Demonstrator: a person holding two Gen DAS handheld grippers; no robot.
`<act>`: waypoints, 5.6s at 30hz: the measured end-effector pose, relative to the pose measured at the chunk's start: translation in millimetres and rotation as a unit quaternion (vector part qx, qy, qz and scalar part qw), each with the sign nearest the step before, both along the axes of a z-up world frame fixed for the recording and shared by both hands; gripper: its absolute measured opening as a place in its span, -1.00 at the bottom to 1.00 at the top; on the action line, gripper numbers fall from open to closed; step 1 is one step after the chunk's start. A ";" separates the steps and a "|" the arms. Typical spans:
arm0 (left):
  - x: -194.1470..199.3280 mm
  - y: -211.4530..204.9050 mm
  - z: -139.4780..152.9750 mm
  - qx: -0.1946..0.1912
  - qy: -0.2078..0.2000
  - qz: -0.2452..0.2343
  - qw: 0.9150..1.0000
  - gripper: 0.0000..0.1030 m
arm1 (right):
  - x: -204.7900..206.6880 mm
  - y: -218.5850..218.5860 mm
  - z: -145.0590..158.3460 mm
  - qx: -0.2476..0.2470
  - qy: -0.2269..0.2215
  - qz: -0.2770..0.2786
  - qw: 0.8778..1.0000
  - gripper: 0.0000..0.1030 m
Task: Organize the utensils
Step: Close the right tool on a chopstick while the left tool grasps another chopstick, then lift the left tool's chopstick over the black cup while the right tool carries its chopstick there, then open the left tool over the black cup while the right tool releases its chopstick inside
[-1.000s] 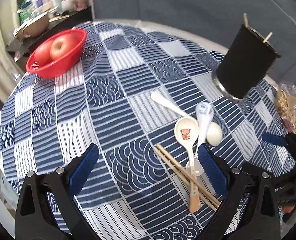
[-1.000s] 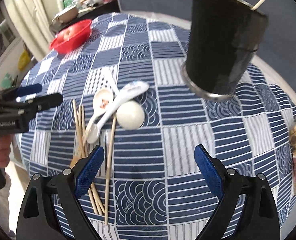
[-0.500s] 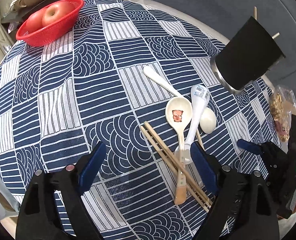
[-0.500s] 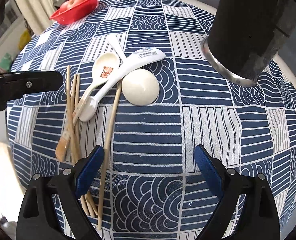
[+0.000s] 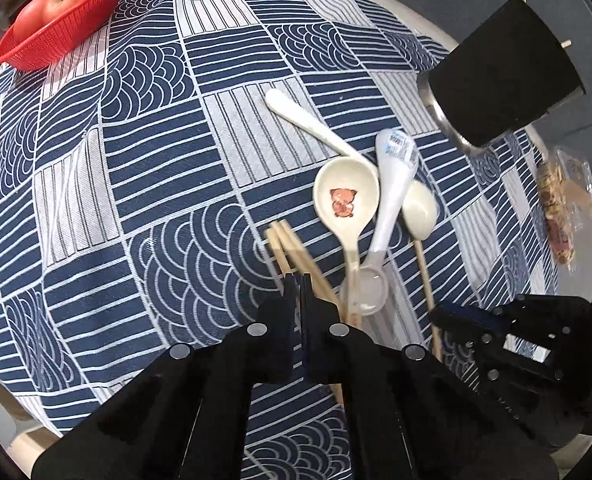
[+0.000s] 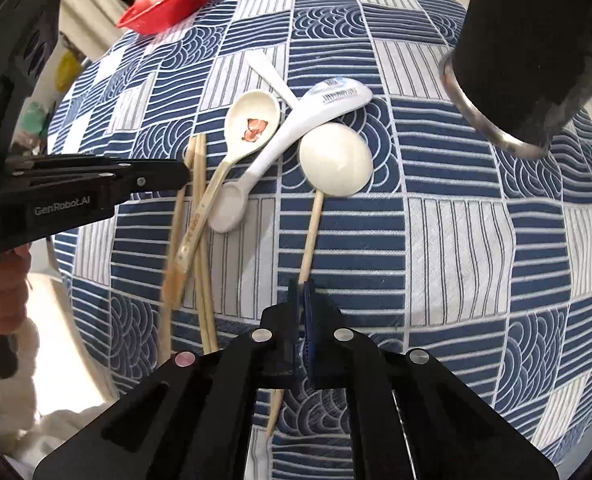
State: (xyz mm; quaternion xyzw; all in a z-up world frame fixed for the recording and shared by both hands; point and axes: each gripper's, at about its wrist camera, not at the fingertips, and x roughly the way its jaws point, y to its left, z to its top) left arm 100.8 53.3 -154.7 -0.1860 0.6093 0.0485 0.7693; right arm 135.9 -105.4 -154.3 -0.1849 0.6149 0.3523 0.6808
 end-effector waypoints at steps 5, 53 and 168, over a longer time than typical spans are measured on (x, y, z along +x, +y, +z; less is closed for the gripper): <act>-10.2 -0.7 6.8 0.010 0.002 -0.011 1.000 -0.96 | -3.3 -12.2 0.5 0.013 0.032 -0.026 0.999 -0.99; -68.9 -30.5 -4.6 0.084 0.029 -0.023 0.996 -0.91 | -16.7 -25.2 -5.3 -0.039 0.004 -0.057 0.998 -0.91; 227.5 -105.9 148.7 -0.060 -0.287 -0.375 0.879 -0.90 | 171.6 -96.1 147.7 0.273 -0.265 -0.378 0.844 -0.90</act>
